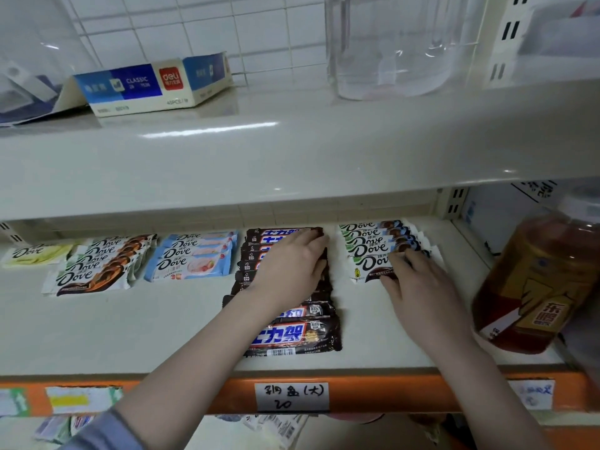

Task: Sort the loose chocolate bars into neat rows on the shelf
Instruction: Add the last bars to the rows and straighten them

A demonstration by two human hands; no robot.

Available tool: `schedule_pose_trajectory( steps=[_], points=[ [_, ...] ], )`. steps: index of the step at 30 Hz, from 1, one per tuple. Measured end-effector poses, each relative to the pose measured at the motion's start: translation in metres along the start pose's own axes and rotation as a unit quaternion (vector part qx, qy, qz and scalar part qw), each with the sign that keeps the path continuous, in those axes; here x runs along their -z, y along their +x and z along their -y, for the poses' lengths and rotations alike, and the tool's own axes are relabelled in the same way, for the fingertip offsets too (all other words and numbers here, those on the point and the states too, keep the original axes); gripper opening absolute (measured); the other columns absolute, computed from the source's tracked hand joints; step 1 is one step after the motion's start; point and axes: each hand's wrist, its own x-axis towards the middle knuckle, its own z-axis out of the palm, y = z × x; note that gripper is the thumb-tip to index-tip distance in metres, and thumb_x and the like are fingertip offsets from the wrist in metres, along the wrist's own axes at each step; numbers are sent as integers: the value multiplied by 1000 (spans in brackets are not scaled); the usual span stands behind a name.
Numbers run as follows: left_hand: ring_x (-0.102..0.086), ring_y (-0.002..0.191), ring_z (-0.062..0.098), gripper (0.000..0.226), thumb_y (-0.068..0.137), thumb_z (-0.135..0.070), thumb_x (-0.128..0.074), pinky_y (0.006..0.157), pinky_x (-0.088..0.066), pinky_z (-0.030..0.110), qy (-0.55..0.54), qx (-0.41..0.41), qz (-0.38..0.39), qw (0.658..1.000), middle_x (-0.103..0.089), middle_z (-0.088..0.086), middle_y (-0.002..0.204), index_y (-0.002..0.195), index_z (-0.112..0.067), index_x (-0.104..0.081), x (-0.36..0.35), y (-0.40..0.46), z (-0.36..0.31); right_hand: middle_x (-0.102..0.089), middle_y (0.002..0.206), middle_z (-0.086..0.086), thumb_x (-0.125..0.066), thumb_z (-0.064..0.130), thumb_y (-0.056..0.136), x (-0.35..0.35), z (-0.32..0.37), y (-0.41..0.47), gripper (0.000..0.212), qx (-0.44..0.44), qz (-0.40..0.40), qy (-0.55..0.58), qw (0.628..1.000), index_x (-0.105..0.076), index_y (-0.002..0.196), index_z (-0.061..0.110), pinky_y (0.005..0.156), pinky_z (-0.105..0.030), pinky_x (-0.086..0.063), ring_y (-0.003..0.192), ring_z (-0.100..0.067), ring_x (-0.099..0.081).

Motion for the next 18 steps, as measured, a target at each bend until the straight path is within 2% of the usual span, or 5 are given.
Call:
schedule_pose_trajectory(
  steps=[4, 9, 12, 18],
  points=[
    [-33, 136, 21, 49, 97, -33, -39, 111, -22, 30, 28, 91, -14, 995, -39, 2, 148, 143, -19, -35, 11, -41, 20, -50, 130, -11, -40, 34, 93, -1, 27, -8, 40, 6, 5, 3, 1000, -48, 127, 13, 102, -38, -34, 123, -28, -43],
    [-28, 140, 21, 51, 96, -35, -38, 114, -19, 31, 40, 165, -5, 985, -36, 3, 150, 145, -19, -33, 17, -92, 60, -50, 125, -5, -34, 37, 94, -1, 77, -15, 40, 38, -2, 10, 999, -46, 127, 17, 102, -34, -34, 120, -23, -42],
    [-26, 140, 23, 53, 95, -33, -40, 114, -17, 32, 38, 188, -12, 981, -35, 7, 150, 146, -18, -31, 22, -117, 90, -47, 130, -4, -33, 38, 95, -6, 117, -18, 42, 59, 1, 2, 998, -43, 130, 18, 108, -35, -30, 125, -23, -39],
    [-22, 142, 22, 57, 95, -39, -37, 116, -15, 31, 48, 197, -23, 979, -29, 5, 153, 147, -18, -27, 30, -171, 175, -45, 134, -7, -32, 39, 95, -34, 217, -21, 45, 63, 24, -30, 997, -40, 133, 16, 108, -36, -28, 127, -25, -36]
  ],
)
